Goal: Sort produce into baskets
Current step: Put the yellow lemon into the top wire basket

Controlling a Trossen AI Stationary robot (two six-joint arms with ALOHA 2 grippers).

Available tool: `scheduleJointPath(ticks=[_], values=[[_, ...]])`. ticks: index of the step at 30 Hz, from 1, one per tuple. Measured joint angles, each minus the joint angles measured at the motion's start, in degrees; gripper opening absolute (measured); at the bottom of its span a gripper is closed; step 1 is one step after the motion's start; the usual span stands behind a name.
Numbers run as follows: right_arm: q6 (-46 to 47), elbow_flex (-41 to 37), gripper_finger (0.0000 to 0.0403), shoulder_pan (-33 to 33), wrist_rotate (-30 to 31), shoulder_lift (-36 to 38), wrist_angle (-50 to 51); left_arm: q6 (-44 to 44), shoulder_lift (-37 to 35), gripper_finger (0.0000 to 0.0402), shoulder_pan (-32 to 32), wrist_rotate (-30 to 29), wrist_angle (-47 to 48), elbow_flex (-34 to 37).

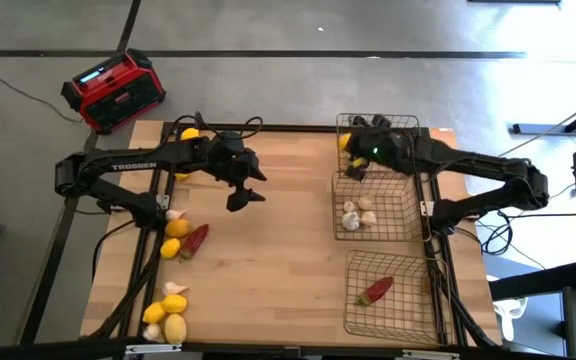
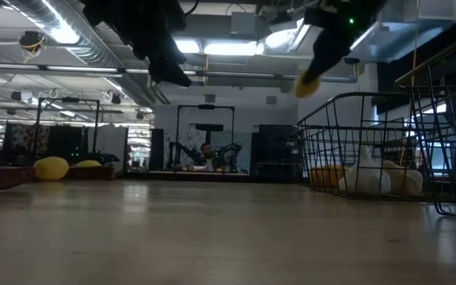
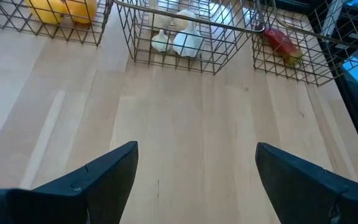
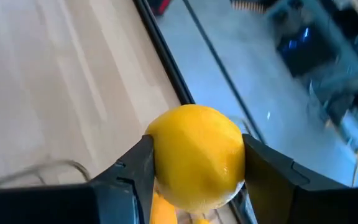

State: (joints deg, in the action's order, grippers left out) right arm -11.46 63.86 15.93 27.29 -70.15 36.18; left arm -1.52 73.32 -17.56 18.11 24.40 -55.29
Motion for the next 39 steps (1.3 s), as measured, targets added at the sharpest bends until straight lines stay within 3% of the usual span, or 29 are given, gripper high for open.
scheduleJointPath(ticks=[12,20,32,39], values=[[2.6,-3.4,0.0184,20.3,-15.9,0.5,2.7,-0.4,0.0,0.0322,0.0,0.0,0.0,0.0],[8.7,-8.8,0.0184,27.7,-23.9,0.5,0.0,-1.9,0.0,0.0322,0.0,0.0,-0.1,0.0],[16.0,-13.7,0.0184,29.1,-24.8,-3.9,-4.9,-1.8,0.1,0.0322,0.0,0.0,-1.0,0.1],[17.2,-13.7,0.0184,29.1,-17.4,-9.1,-6.5,-1.5,0.1,0.0322,0.0,0.1,-0.9,0.7]])
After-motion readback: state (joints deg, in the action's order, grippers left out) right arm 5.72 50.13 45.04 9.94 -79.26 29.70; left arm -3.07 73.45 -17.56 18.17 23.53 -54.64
